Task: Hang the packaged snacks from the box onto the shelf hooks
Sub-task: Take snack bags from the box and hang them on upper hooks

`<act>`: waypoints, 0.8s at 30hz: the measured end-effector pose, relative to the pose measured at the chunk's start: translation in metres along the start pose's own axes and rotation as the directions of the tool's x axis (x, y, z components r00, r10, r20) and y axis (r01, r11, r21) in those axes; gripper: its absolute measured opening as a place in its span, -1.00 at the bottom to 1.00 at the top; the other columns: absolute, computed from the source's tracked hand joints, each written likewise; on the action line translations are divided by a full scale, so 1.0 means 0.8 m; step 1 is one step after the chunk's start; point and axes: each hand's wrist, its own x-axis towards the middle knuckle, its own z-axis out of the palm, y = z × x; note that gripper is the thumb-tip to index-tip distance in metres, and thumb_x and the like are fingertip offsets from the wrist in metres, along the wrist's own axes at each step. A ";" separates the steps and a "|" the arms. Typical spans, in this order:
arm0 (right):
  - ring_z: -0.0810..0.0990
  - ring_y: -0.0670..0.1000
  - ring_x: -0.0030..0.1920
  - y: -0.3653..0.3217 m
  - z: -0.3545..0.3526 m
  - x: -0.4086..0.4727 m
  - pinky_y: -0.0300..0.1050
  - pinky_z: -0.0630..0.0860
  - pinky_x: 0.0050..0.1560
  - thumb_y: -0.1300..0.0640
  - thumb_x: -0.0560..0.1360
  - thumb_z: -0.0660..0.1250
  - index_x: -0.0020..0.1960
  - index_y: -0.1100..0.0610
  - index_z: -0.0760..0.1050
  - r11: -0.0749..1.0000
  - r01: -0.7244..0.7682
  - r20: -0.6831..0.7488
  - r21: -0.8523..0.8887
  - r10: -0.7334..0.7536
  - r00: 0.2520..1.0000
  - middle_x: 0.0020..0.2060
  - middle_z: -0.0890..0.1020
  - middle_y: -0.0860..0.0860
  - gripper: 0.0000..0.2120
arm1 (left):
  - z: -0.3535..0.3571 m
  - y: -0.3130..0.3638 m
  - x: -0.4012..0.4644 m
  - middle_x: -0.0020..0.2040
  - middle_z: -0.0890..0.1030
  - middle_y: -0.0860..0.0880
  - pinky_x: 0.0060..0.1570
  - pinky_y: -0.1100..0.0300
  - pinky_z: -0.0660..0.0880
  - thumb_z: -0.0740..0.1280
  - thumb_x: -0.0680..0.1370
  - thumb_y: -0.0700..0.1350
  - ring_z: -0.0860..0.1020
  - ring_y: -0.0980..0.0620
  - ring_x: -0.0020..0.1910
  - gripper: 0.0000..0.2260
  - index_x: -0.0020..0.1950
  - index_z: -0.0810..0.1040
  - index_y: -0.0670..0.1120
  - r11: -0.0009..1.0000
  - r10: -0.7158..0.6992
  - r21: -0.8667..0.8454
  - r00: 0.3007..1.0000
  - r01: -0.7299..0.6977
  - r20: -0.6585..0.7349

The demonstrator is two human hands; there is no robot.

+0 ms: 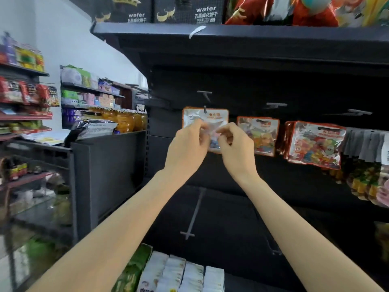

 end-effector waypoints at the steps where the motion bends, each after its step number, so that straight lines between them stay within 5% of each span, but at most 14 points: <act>1: 0.51 -0.17 -0.13 -0.010 0.016 -0.005 -0.41 0.41 -0.17 0.28 0.55 0.21 0.02 0.11 0.51 1.000 -0.005 0.041 0.023 0.004 0.999 -0.10 0.56 -0.07 -0.85 | -0.017 -0.017 -0.009 -0.04 0.63 -0.01 -0.12 0.00 0.57 0.25 0.57 -0.12 0.59 0.01 -0.09 -0.83 0.15 0.50 -0.06 0.998 -0.032 0.050 0.999 0.032 -0.002; 7: 0.52 -0.08 -0.06 -0.076 0.149 -0.058 -0.24 0.41 -0.05 0.25 0.55 0.21 0.06 0.11 0.54 0.996 -0.023 0.308 0.091 -0.006 0.951 -0.05 0.58 -0.02 -0.83 | -0.136 -0.126 -0.089 -0.13 0.60 0.04 -0.10 0.02 0.54 0.23 0.57 -0.14 0.56 0.00 -0.10 -0.84 0.11 0.53 -0.04 0.907 -0.338 0.262 0.941 0.329 -0.009; 13: 0.51 -0.04 -0.08 -0.144 0.300 -0.164 -0.15 0.45 -0.06 0.23 0.56 0.17 0.05 0.09 0.53 0.983 -0.097 0.614 0.155 -0.019 0.789 -0.02 0.57 0.00 -0.82 | -0.257 -0.235 -0.209 -0.09 0.60 -0.02 -0.16 0.07 0.54 0.19 0.59 -0.10 0.56 -0.04 -0.15 -0.86 0.11 0.50 0.00 0.672 -0.666 0.422 0.746 0.609 -0.016; 19: 0.55 0.03 0.06 -0.191 0.429 -0.308 -0.11 0.47 0.02 0.22 0.56 0.16 0.11 0.11 0.55 0.980 -0.171 0.866 0.103 -0.004 0.501 0.06 0.59 0.04 -0.77 | -0.348 -0.329 -0.368 -0.04 0.63 -0.15 -0.02 0.07 0.47 0.24 0.54 -0.17 0.56 -0.15 0.00 -0.87 0.04 0.53 -0.11 0.389 -0.893 0.505 0.451 0.771 0.000; 24: 0.46 0.13 0.28 -0.206 0.494 -0.415 -0.09 0.40 0.17 0.14 0.58 0.22 0.35 0.15 0.40 0.986 -0.163 0.989 0.041 -0.017 0.147 0.28 0.49 0.12 -0.65 | -0.378 -0.380 -0.484 0.13 0.56 -0.22 0.10 0.08 0.44 0.22 0.56 -0.18 0.51 -0.19 0.17 -0.76 0.19 0.46 -0.22 0.226 -0.974 0.627 0.173 0.745 0.145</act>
